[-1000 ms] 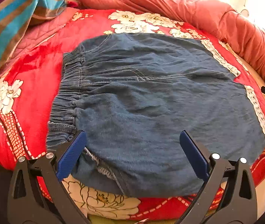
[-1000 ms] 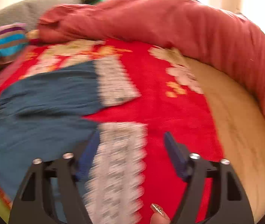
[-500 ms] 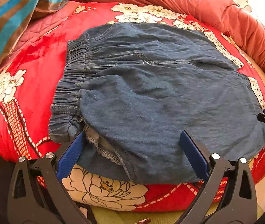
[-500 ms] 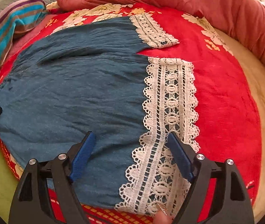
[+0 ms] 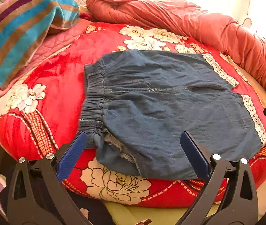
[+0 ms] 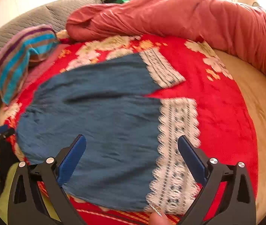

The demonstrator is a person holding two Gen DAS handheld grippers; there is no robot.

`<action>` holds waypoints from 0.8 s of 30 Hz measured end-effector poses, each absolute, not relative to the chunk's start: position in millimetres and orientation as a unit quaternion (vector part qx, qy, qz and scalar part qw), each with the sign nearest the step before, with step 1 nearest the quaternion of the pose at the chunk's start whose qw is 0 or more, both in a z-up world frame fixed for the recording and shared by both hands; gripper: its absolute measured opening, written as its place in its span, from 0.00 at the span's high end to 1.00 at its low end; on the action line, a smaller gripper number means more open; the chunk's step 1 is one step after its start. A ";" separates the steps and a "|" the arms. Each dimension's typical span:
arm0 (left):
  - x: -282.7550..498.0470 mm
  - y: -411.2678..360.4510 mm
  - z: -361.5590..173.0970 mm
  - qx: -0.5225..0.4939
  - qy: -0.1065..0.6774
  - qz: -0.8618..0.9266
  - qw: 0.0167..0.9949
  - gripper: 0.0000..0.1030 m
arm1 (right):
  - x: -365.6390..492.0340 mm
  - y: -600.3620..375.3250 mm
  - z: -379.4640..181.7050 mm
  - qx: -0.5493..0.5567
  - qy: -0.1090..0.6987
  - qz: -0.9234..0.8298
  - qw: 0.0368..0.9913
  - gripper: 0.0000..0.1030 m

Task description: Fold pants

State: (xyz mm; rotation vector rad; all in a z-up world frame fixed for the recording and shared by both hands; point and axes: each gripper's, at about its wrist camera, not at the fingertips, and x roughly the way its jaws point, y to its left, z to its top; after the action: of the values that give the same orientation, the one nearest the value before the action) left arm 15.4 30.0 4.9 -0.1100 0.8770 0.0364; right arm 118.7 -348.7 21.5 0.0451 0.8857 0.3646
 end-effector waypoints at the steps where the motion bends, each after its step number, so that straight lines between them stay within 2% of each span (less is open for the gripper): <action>1: 14.8 31.1 6.5 -0.054 0.423 0.017 0.905 0.09 | 118.7 -345.5 24.1 0.023 0.423 0.180 0.888 0.04; 24: 34.1 74.7 20.1 -0.079 0.405 0.047 0.910 0.09 | 153.2 -225.3 41.4 -0.036 0.394 0.293 0.870 0.04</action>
State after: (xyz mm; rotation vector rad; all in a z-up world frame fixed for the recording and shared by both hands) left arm 34.1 74.7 20.1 -0.1622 0.8352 0.0979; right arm 153.2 -225.3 41.4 -0.0758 0.8249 0.6132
